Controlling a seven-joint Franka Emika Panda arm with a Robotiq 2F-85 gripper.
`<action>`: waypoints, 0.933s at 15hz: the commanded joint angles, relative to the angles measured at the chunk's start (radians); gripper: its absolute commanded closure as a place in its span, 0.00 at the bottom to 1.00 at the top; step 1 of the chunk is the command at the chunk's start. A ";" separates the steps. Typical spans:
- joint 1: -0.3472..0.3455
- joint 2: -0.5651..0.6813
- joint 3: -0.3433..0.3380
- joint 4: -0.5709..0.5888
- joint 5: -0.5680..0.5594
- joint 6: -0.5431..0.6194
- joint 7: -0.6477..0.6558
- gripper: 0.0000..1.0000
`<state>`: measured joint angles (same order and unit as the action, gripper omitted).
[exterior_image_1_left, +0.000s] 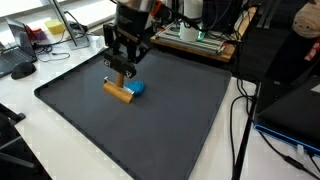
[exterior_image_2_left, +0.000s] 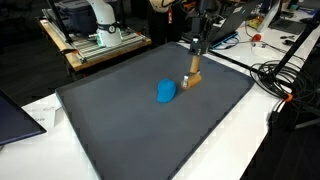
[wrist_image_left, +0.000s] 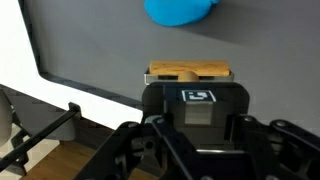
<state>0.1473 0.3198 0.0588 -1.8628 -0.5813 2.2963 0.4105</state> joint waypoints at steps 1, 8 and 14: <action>-0.054 -0.095 -0.003 -0.072 0.167 0.042 -0.187 0.77; -0.148 -0.137 -0.007 -0.079 0.448 0.018 -0.523 0.77; -0.129 -0.087 -0.024 -0.045 0.425 0.016 -0.497 0.52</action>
<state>0.0092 0.2332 0.0441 -1.9100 -0.1600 2.3145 -0.0841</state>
